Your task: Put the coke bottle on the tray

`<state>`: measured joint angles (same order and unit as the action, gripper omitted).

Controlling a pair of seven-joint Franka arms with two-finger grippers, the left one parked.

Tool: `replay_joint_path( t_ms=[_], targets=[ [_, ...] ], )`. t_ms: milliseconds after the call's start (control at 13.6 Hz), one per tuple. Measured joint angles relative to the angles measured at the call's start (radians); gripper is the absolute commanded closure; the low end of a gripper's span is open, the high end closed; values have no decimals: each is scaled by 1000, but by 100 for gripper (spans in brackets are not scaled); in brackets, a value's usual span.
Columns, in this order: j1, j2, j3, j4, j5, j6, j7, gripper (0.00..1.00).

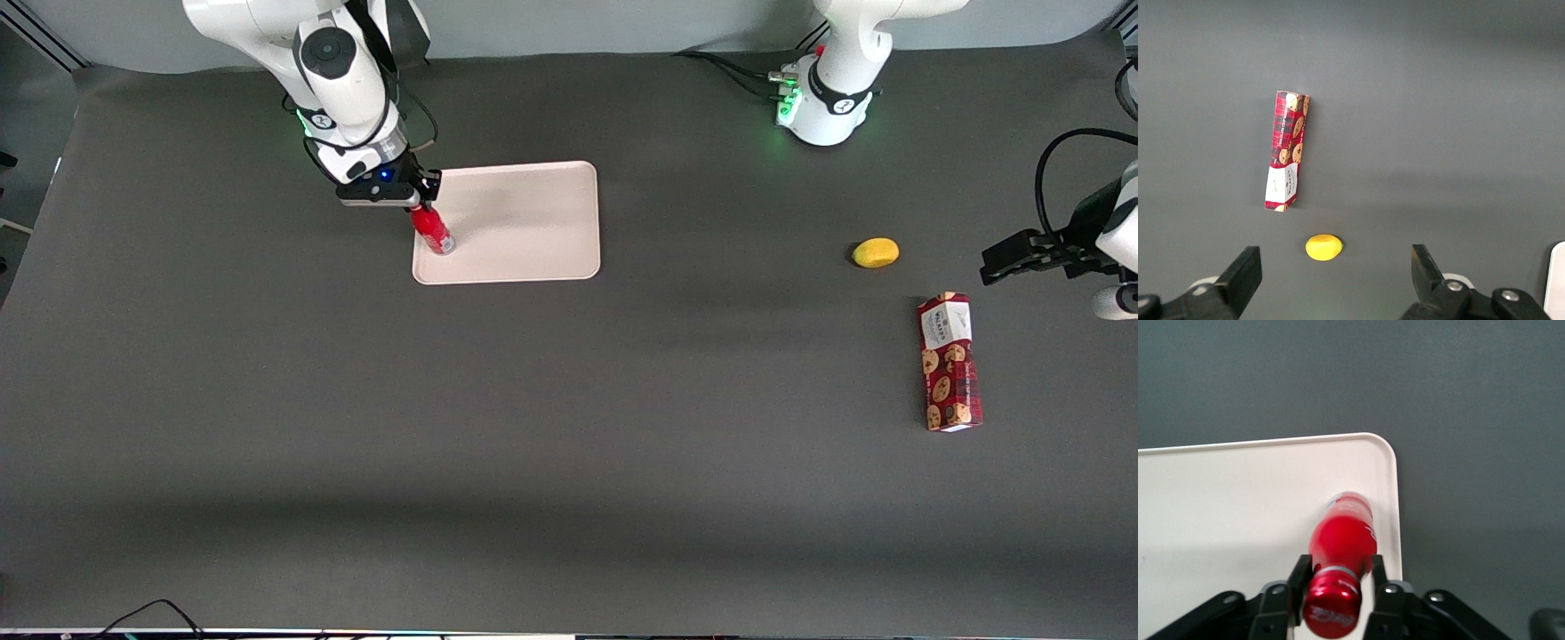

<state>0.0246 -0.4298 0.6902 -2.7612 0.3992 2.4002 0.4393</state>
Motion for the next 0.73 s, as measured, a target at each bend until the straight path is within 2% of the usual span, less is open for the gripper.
replay_joint_path(
  t_ms=[440, 587, 734],
  targets=[
    [-3, 5, -16, 24, 0, 18, 6, 0],
    [-10, -14, -72, 62, 0, 19, 12, 0],
    [-13, -23, -178, 115, -7, 19, -1, 0]
  ],
)
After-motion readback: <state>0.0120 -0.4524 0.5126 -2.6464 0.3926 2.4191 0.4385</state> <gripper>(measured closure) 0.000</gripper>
